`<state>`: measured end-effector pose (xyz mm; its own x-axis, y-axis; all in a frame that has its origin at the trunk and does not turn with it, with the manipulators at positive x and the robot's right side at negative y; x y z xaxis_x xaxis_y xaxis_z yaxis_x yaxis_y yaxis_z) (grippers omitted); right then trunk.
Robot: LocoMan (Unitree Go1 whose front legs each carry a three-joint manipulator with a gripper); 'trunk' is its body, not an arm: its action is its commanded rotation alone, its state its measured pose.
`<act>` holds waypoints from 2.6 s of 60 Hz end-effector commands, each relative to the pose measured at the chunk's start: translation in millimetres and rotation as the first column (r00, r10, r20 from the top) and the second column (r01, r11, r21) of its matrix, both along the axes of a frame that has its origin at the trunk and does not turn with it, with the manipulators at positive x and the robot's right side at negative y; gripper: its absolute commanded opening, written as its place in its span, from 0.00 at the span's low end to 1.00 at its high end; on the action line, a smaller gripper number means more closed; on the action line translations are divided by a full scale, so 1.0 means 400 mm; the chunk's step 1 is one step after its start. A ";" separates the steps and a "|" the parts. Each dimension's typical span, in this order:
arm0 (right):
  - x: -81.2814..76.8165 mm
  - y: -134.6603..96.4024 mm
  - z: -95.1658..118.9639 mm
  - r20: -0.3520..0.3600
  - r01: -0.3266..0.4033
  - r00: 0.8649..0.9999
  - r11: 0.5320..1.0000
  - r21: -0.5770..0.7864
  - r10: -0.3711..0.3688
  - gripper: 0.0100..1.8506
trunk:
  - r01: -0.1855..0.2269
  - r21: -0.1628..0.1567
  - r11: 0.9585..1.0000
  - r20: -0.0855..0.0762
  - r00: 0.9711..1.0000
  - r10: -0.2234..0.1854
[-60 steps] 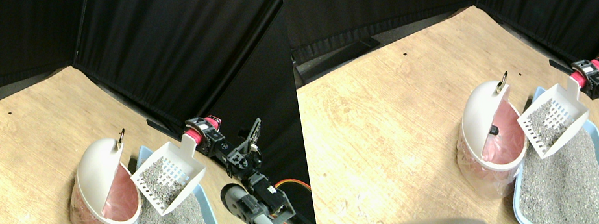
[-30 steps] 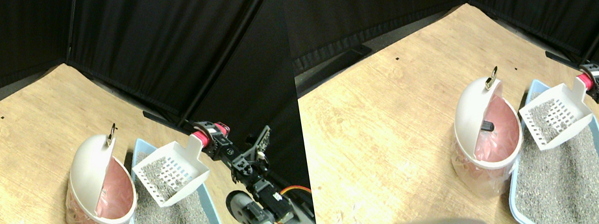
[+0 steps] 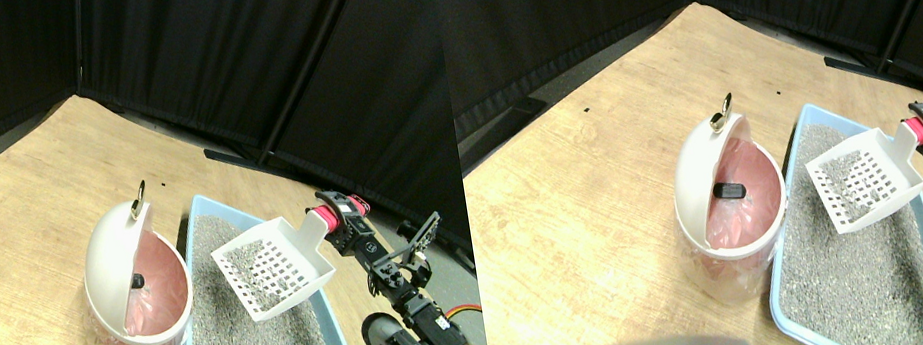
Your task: Scoop (unimanual)
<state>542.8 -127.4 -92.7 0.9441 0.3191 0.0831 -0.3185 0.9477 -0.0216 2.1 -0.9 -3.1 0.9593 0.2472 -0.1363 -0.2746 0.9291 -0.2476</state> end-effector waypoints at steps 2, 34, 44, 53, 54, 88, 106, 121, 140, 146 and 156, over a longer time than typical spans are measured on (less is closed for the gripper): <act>-0.007 -0.018 0.019 0.047 0.030 0.998 0.997 0.068 -0.034 0.03 | 0.035 0.026 0.999 0.014 0.999 -0.035; -0.075 -0.167 -0.065 0.013 0.210 0.976 0.954 0.214 -0.217 0.03 | 0.141 0.089 0.986 -0.001 0.990 -0.142; -0.089 -0.182 -0.107 -0.006 0.249 0.967 0.936 0.249 -0.256 0.03 | 0.138 0.086 0.987 0.000 0.990 -0.138; -0.092 -0.191 -0.131 -0.013 0.264 0.963 0.926 0.269 -0.271 0.03 | 0.136 0.090 0.987 -0.001 0.991 -0.137; -0.092 -0.193 -0.136 -0.013 0.263 0.963 0.925 0.273 -0.270 0.03 | 0.137 0.092 0.986 -0.002 0.990 -0.138; -0.111 -0.227 -0.247 -0.124 0.369 0.929 0.882 0.294 -0.347 0.03 | 0.120 0.085 0.989 -0.013 0.993 -0.119; -0.154 -0.213 -0.324 -0.207 0.422 0.906 0.832 0.360 -0.370 0.03 | 0.116 0.083 0.990 -0.009 0.993 -0.115; -0.168 -0.222 -0.346 -0.204 0.450 0.893 0.809 0.378 -0.401 0.03 | 0.132 0.091 0.987 -0.014 0.991 -0.132; -0.196 -0.255 -0.294 -0.390 0.440 0.864 0.853 0.280 -0.317 0.78 | 0.156 0.103 0.982 -0.016 0.988 -0.155; -0.209 -0.255 -0.270 -0.417 0.406 0.874 0.845 0.348 -0.248 0.87 | 0.164 0.106 0.981 -0.016 0.986 -0.163; -0.228 -0.250 -0.227 -0.407 0.361 0.889 0.869 0.337 -0.211 0.89 | 0.169 0.110 0.979 -0.012 0.986 -0.169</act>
<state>451.4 -231.3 -198.2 0.9661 0.0154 -0.2577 0.1005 0.8970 0.4304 0.7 -3.1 -4.9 0.9865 0.1002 -0.1298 -0.1169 0.9848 -0.1286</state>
